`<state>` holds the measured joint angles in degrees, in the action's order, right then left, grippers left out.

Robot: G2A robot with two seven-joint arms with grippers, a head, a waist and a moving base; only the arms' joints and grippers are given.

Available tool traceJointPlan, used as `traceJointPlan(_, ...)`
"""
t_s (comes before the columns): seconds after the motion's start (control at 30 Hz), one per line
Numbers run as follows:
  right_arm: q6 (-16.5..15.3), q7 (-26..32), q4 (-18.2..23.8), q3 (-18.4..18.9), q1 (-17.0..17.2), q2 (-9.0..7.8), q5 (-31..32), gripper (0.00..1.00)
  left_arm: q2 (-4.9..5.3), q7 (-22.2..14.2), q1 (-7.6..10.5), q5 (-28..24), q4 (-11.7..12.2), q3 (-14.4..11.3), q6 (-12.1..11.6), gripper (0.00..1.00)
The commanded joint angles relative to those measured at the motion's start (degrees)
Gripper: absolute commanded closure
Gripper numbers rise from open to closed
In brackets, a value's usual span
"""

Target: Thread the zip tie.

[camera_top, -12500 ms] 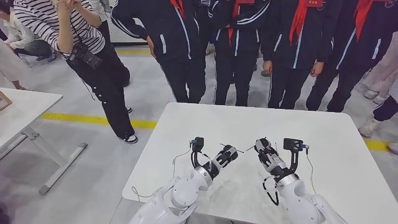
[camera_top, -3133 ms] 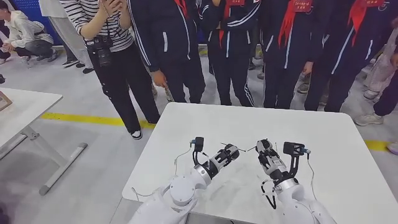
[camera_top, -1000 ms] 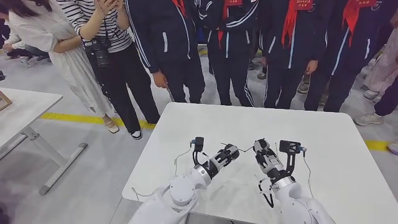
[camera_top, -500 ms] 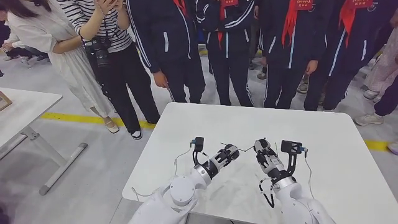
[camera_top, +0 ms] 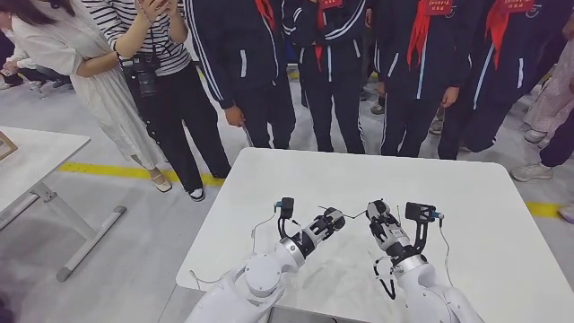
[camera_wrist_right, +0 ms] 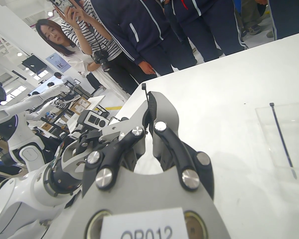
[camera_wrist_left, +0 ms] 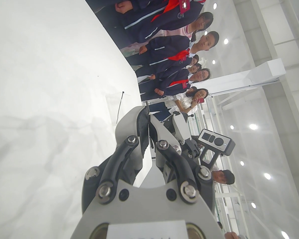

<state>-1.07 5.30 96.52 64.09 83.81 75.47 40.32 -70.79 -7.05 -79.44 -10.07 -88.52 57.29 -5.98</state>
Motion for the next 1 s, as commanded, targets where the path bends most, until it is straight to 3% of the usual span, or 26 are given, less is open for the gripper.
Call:
traceJointPlan(0.0,0.0,0.0,0.0,0.0,0.0,0.0,0.0,1.0,0.0,0.0,0.0,0.0,0.0,0.0,0.0,1.0)
traceJointPlan(0.97,-1.96,-1.15,0.2,1.44,1.51,-0.08,-0.49,1.0,0.0,0.0,0.0,0.0,0.0,0.0,0.0,1.0)
